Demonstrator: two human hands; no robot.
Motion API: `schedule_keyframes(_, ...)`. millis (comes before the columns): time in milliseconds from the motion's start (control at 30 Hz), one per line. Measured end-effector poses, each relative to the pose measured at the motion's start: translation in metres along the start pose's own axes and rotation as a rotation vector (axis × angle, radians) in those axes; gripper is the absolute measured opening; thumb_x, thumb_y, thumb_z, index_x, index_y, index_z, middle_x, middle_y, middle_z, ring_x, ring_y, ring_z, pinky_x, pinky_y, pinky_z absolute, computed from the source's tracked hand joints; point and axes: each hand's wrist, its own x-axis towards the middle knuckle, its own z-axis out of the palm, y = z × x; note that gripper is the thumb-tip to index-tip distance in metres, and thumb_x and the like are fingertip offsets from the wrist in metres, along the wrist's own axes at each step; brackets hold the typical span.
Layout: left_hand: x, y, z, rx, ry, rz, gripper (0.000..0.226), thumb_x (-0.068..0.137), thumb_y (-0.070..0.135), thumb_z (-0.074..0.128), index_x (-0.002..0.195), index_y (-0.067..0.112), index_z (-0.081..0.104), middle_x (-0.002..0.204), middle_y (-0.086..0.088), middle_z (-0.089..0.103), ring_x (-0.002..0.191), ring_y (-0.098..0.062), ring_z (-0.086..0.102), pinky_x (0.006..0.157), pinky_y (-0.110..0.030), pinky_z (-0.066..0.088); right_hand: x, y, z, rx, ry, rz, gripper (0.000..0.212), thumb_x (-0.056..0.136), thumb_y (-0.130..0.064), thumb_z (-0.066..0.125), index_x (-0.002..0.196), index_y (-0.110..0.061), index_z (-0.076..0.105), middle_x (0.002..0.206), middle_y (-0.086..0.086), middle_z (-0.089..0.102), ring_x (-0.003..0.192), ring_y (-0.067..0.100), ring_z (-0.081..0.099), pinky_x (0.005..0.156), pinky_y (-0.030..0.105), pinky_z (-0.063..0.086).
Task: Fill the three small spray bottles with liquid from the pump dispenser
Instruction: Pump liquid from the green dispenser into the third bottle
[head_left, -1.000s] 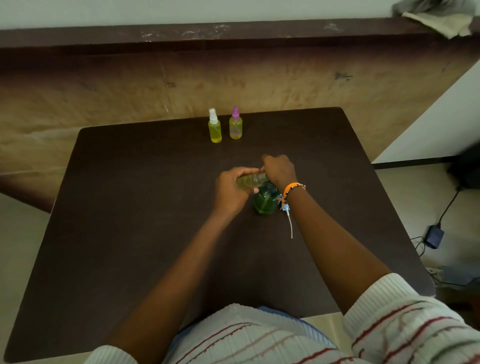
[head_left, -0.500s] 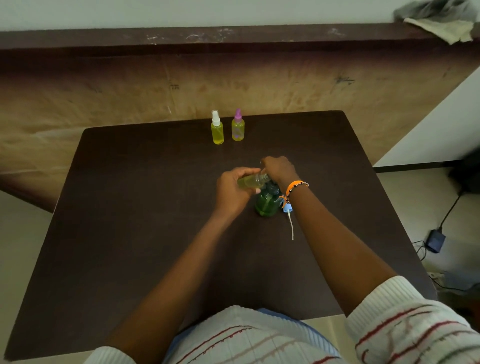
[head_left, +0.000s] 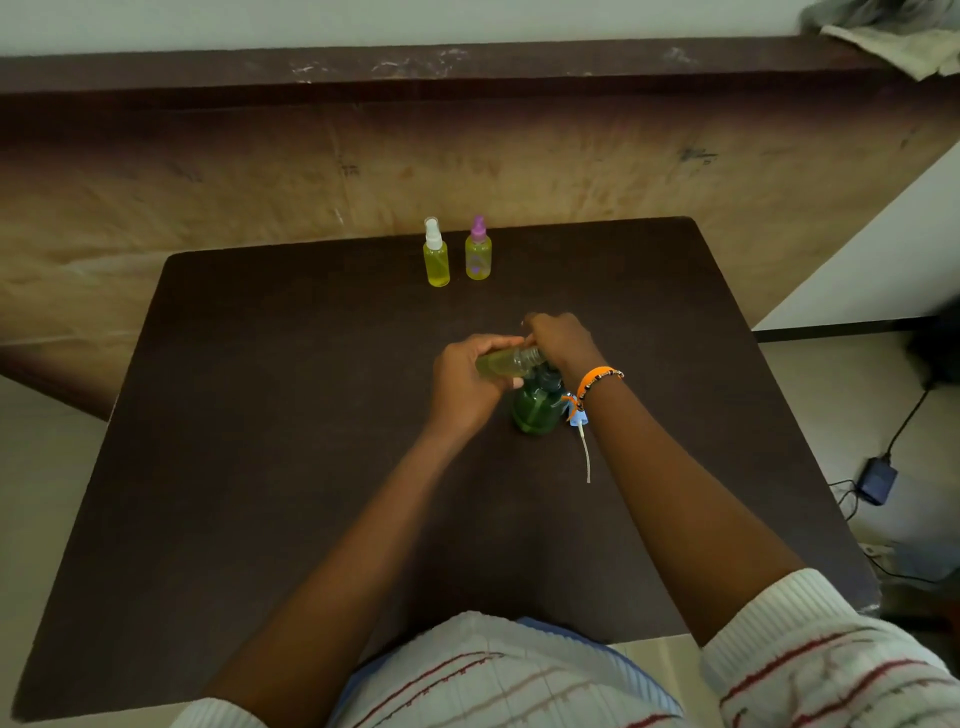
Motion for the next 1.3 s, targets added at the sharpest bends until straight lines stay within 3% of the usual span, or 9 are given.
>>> schedule_keyframes(133,-0.001,0.001,-0.001,-0.014,-0.008,0.003,0.052,0.059,-0.011,0.073,0.102,0.018,0.069,0.095,-0.001,0.068,0.088,-0.013,0.063,0.08,-0.028,0.052,0.002,0.0,0.0,-0.035,-0.023,0.002,0.062,0.076,-0.046,0.047,0.122,-0.007,0.064,0.128,0.018,0.061,0.118,0.038,0.056,0.099,0.042,0.046)
schedule_keyframes(300,-0.001,0.0,0.0,0.011,-0.003,-0.004,0.049,0.059,-0.009,0.074,0.103,0.012,0.07,0.097,-0.001,0.068,0.09,-0.012,0.063,0.081,-0.024,0.051,0.002,0.002,0.002,-0.06,0.082,-0.003,0.077,0.06,-0.051,0.037,0.118,-0.01,0.067,0.125,0.016,0.063,0.122,0.037,0.05,0.103,0.044,0.042)
schedule_keyframes(667,0.0,0.001,-0.001,-0.003,-0.027,0.0,0.052,0.059,-0.011,0.073,0.105,0.012,0.069,0.097,-0.001,0.068,0.091,-0.015,0.064,0.083,-0.029,0.052,0.004,0.0,0.003,-0.066,0.096,-0.011,0.078,0.059,-0.05,0.036,0.118,-0.01,0.067,0.127,0.015,0.061,0.123,0.037,0.049,0.106,0.046,0.04)
schedule_keyframes(900,-0.002,0.009,-0.003,-0.044,-0.053,0.002,0.054,0.061,-0.012,0.072,0.103,0.022,0.065,0.094,0.002,0.067,0.087,-0.007,0.063,0.082,-0.027,0.052,0.005,-0.001,0.002,-0.142,0.027,0.02,0.065,0.075,-0.05,0.042,0.121,-0.012,0.066,0.134,0.016,0.056,0.131,0.038,0.04,0.11,0.049,0.031)
schedule_keyframes(1033,-0.001,0.007,-0.003,-0.056,-0.049,0.003,0.055,0.061,-0.013,0.072,0.105,0.021,0.065,0.095,0.002,0.067,0.086,-0.005,0.062,0.082,-0.024,0.052,0.006,-0.001,0.003,-0.088,0.053,0.016,0.077,0.061,-0.051,0.038,0.12,-0.011,0.067,0.129,0.015,0.06,0.125,0.037,0.047,0.108,0.048,0.037)
schedule_keyframes(1300,0.002,0.001,0.001,-0.05,-0.029,-0.026,0.053,0.06,-0.012,0.072,0.104,0.017,0.067,0.096,0.003,0.067,0.086,-0.003,0.062,0.077,-0.014,0.049,0.006,-0.001,0.005,-0.06,0.108,-0.018,0.075,0.058,-0.048,0.036,0.113,-0.009,0.069,0.121,0.016,0.064,0.119,0.037,0.052,0.105,0.046,0.04)
